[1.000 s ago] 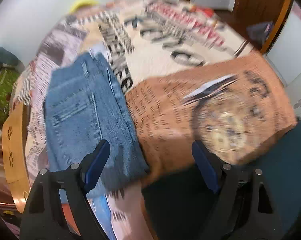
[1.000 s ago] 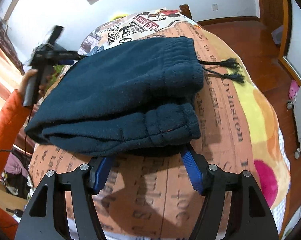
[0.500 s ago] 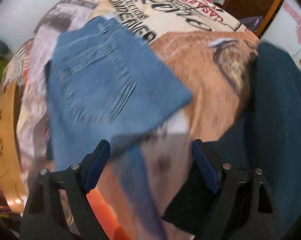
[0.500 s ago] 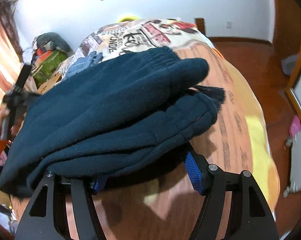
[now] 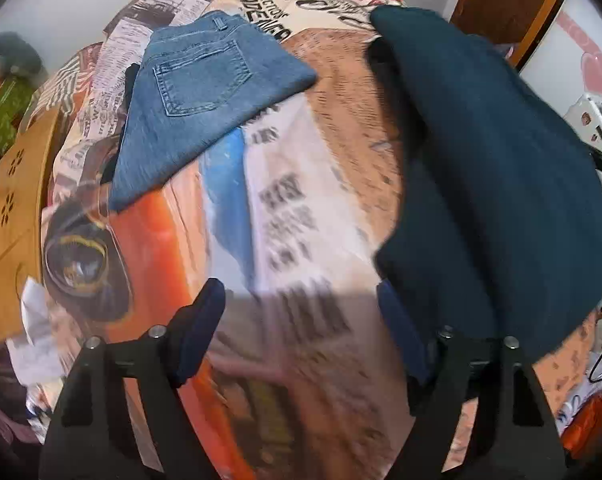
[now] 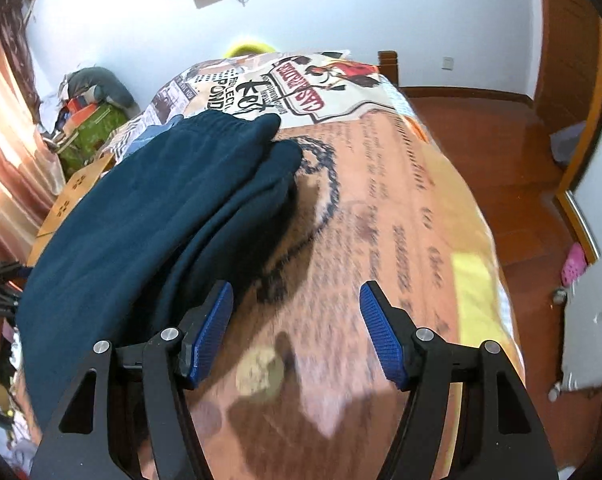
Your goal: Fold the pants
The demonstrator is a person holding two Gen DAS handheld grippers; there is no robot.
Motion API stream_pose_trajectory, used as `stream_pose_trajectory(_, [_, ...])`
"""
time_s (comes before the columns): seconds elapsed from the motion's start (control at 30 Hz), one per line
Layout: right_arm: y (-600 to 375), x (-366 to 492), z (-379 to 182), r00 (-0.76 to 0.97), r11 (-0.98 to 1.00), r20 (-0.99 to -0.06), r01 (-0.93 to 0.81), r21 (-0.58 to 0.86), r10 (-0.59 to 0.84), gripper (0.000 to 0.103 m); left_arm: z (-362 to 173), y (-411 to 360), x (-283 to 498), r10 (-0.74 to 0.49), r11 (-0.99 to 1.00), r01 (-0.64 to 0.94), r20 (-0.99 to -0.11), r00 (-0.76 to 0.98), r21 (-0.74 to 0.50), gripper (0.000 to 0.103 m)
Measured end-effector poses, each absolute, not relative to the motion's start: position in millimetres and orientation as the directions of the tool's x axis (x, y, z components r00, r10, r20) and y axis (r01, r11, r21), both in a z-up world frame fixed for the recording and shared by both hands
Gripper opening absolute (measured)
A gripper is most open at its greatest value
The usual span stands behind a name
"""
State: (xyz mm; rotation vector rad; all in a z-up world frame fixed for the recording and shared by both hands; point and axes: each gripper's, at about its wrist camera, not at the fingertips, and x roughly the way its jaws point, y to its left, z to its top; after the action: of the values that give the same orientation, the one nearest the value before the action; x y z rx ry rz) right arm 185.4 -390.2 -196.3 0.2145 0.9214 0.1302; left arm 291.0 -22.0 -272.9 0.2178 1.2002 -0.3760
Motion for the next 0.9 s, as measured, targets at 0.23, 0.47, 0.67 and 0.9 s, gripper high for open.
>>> stream_pose_trajectory(0.23, [-364.9, 152.2, -163.7, 0.627, 0.962, -0.733, -0.119, 0.244, 0.263, 0.064, -229.5, -22.2, 270.8, -0.126, 0.94, 0.34, -0.891, 0.435, 0.033, 0.076])
stream_pose_trajectory(0.47, [-309.6, 152.5, -171.2, 0.6, 0.931, -0.711, -0.24, 0.276, 0.366, 0.064, -226.9, -41.9, 279.5, -0.202, 0.917, 0.399, -0.874, 0.442, -0.01, 0.077])
stream_pose_trajectory(0.67, [-314.1, 160.5, -202.5, 0.574, 0.928, -0.73, -0.187, 0.324, 0.37, 0.063, -265.5, -14.5, 287.1, -0.12, 0.953, 0.303, -0.91, 0.398, 0.007, 0.072])
stream_pose_trajectory(0.9, [-349.0, 154.2, -181.2, 0.65, 0.961, -0.715, -0.094, 0.261, 0.258, 0.055, -236.0, 14.6, 305.8, -0.16, 0.969, 0.24, -0.885, 0.437, -0.057, 0.065])
